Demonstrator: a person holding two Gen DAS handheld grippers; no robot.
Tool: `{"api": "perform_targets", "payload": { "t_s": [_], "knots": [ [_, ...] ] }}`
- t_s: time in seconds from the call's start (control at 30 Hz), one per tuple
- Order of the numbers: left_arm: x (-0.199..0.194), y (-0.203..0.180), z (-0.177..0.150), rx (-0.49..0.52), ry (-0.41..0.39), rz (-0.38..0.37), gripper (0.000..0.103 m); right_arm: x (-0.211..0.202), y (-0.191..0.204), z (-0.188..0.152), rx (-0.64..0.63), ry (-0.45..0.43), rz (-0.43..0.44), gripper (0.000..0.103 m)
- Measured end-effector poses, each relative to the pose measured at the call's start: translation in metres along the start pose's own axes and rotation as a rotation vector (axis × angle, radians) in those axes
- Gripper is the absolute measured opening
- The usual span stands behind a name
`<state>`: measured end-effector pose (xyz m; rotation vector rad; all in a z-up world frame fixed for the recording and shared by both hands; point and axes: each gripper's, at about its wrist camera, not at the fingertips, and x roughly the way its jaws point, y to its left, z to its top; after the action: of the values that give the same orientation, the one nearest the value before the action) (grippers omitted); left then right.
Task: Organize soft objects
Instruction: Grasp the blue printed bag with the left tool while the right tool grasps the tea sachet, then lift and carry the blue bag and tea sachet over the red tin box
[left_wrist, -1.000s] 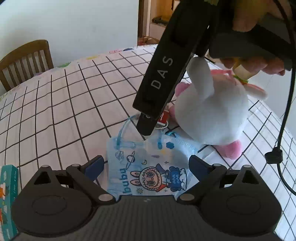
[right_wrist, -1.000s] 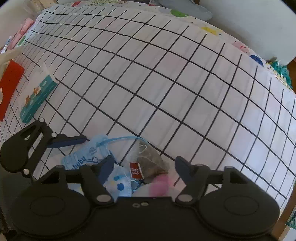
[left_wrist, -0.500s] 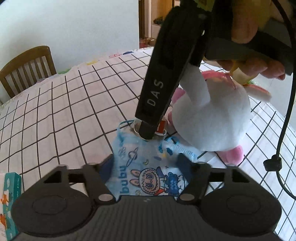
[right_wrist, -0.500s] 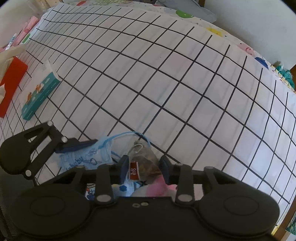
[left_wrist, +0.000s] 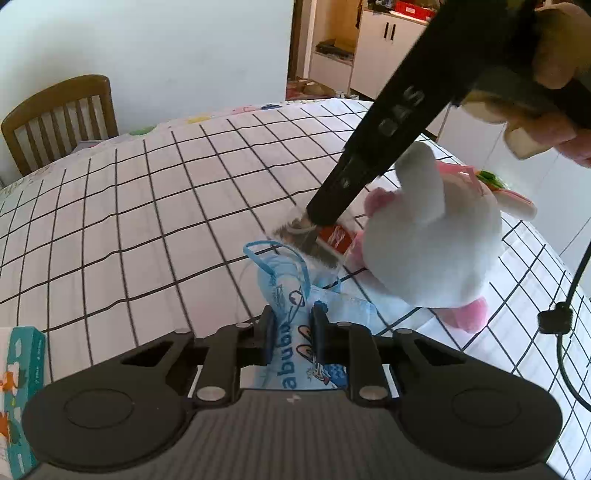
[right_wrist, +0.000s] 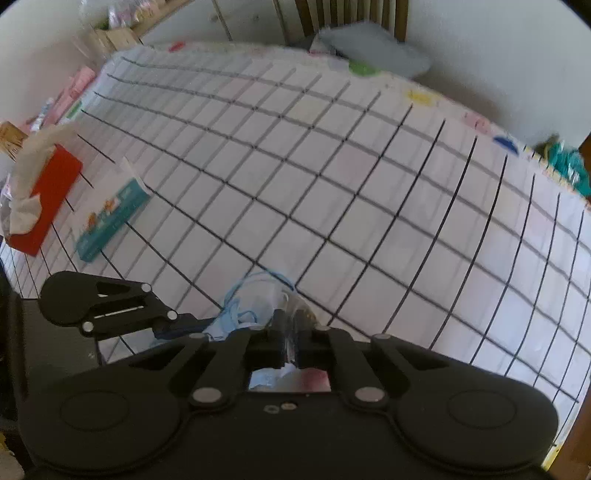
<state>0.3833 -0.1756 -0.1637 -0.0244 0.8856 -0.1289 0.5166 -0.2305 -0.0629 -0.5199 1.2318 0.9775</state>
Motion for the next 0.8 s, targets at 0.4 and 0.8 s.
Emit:
{"api": "perform_targets", "payload": {
  "t_s": [0.4, 0.8],
  "knots": [
    [-0.041, 0.035, -0.006, -0.076, -0.050, 0.048, 0.017, -0.048, 0.032, 0.008, 0.017, -0.162, 0.009, 0.001],
    [-0.122, 0.084, -0.021, -0.144, -0.107, 0.100, 0.017, -0.081, 0.109, -0.014, -0.013, -0.258, 0.028, 0.001]
  ]
}}
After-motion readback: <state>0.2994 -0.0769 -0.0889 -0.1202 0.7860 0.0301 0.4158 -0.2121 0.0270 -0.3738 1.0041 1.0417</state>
